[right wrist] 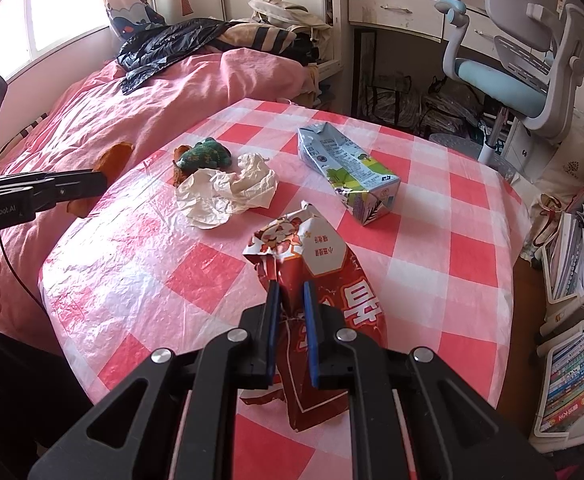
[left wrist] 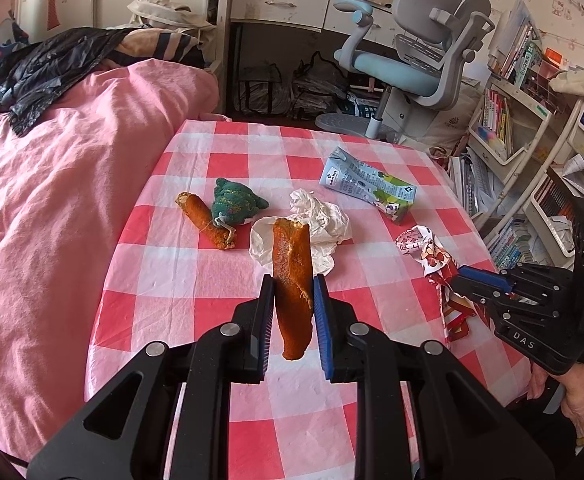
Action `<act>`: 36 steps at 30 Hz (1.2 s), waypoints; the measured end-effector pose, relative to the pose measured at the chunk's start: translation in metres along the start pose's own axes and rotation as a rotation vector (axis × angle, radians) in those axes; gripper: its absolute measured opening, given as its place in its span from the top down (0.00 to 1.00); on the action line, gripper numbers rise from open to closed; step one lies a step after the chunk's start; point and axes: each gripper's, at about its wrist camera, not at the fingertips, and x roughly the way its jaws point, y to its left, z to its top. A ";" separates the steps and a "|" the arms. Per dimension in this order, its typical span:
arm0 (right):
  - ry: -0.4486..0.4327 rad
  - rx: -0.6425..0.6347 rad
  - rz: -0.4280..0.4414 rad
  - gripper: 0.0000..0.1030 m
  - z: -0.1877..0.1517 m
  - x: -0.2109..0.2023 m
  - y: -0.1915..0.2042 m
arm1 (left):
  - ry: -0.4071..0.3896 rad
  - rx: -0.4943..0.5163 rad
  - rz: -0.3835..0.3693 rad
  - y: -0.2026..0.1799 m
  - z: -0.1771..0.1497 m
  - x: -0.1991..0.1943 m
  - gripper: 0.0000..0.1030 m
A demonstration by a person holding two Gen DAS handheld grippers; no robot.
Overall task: Collect trash
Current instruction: 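Hold the red snack bag and orange snack stick lifted above the table, then carry both items to the yellow bin and open both grippers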
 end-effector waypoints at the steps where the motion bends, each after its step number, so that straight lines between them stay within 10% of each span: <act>1: 0.000 0.000 0.000 0.88 0.001 0.000 0.000 | 0.000 0.000 0.000 0.000 0.000 0.000 0.82; 22: -0.029 0.010 -0.005 0.88 0.007 -0.010 -0.004 | -0.008 0.008 -0.022 -0.014 0.003 -0.001 0.82; 36: -0.082 0.105 -0.152 0.88 -0.057 -0.095 -0.090 | -0.011 0.102 -0.299 -0.071 -0.006 -0.009 0.82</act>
